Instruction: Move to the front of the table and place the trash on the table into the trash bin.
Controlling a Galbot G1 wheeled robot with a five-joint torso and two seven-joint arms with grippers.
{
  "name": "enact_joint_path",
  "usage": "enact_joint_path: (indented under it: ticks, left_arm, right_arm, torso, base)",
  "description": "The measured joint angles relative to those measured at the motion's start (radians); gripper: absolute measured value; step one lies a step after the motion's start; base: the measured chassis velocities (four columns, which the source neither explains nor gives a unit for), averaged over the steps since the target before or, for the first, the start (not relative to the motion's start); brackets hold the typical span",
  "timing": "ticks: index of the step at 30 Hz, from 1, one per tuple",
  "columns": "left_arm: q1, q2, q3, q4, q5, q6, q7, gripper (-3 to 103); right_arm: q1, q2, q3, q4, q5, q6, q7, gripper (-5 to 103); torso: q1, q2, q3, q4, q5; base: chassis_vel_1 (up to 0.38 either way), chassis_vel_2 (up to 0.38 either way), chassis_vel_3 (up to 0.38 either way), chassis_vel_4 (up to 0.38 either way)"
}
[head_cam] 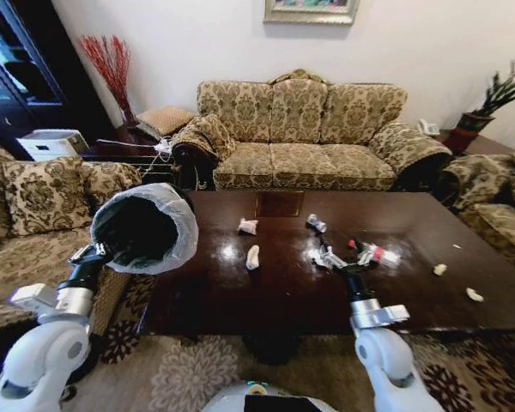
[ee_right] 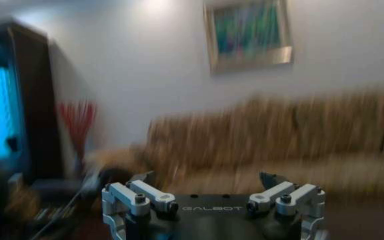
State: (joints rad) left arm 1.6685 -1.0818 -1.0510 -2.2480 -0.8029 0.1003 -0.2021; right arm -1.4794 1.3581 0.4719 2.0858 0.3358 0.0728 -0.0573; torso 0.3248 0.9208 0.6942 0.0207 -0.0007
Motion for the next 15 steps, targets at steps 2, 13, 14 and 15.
enact_joint_path:
  ticks: [2, 13, 14, 15]
  left_arm:
    - [0.008, -0.002, -0.003, -0.007, 0.002, 0.0, 0.003, 0]
    - [0.018, -0.023, 0.004, -0.005, 0.04, -0.001, 0.024, 0]
    - [0.018, -0.028, 0.011, -0.004, 0.045, 0.0, 0.027, 0]
    - [0.018, -0.028, 0.011, -0.004, 0.045, 0.0, 0.027, 0]
  right_arm:
    - [-0.034, 0.022, -0.07, 0.049, 0.027, -0.131, 0.029, 100]
    - [-0.019, -0.013, -0.069, 0.014, 0.03, -0.098, -0.004, 100]
    - [-0.001, -0.012, -0.087, -0.018, 0.019, -0.087, -0.003, 100]
    - [-0.001, -0.012, -0.087, -0.018, 0.019, -0.087, -0.003, 100]
  torso:
    - [-0.001, 0.0, 0.0, -0.0004, 0.0017]
    - [-0.001, 0.001, -0.001, -0.0005, 0.0001]
    - [-0.001, 0.001, 0.0, -0.0004, 0.0006]
    - [-0.001, 0.001, 0.0, -0.0004, 0.0006]
  base:
    - [-0.017, -0.03, 0.006, -0.002]
    - [-0.011, -0.061, -0.012, 0.042]
    - [0.0, 0.0, 0.0, 0.0]
    - [0.0, 0.0, 0.0, 0.0]
